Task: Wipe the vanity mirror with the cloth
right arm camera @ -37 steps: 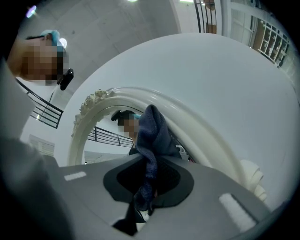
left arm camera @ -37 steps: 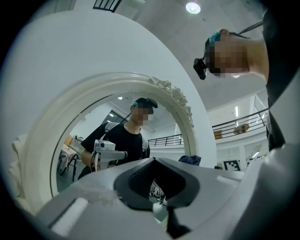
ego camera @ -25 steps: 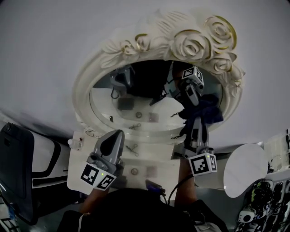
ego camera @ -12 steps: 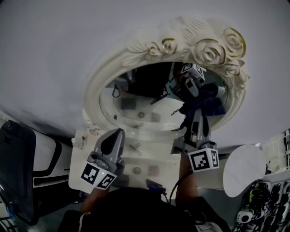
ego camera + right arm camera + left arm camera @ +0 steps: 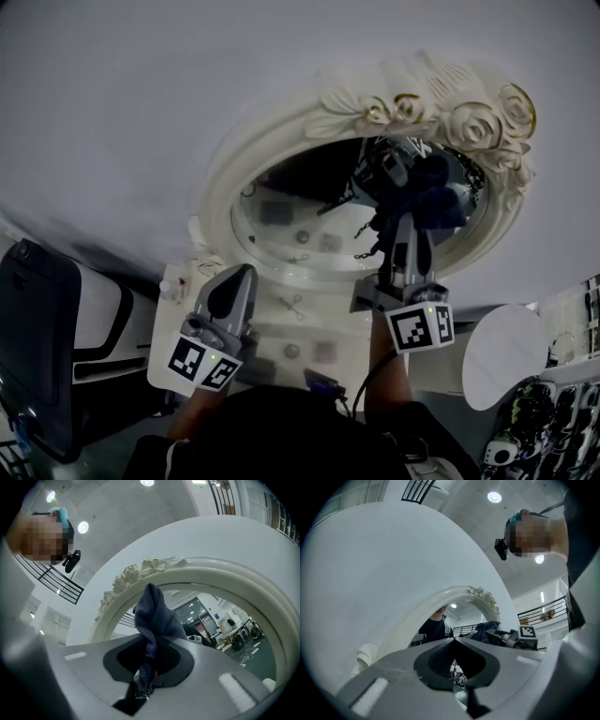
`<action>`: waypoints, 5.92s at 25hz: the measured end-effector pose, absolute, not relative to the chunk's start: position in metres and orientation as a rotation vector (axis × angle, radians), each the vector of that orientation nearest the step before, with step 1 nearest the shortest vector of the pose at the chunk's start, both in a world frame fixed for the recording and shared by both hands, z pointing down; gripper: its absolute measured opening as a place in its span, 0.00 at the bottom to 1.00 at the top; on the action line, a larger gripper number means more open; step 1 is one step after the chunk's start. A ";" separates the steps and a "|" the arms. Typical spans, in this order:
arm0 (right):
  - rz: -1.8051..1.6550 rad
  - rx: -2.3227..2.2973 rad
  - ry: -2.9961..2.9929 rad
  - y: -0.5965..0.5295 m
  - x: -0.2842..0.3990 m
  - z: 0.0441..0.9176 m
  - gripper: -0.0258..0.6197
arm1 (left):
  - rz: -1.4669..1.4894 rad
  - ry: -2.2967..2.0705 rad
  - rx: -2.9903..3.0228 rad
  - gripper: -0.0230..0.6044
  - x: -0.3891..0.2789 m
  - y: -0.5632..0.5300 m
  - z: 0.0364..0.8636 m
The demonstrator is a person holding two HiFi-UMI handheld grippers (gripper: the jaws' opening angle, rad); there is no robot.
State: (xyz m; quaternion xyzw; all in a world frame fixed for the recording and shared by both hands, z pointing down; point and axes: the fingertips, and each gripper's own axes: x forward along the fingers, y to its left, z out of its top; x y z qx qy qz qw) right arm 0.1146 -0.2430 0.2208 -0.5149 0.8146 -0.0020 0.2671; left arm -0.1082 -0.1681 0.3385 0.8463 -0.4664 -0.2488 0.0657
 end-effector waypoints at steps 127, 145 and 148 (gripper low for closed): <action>0.047 -1.382 2.244 -0.242 0.143 0.289 0.10 | -0.724 -1.320 2.549 0.04 -0.063 -0.190 0.347; 0.127 -1.088 2.442 -0.240 -0.030 0.284 0.10 | -0.772 -1.457 2.437 0.04 -0.158 -0.181 0.361; 0.116 -1.038 2.473 -0.239 -0.059 0.290 0.10 | -0.768 -1.488 2.418 0.04 -0.178 -0.179 0.364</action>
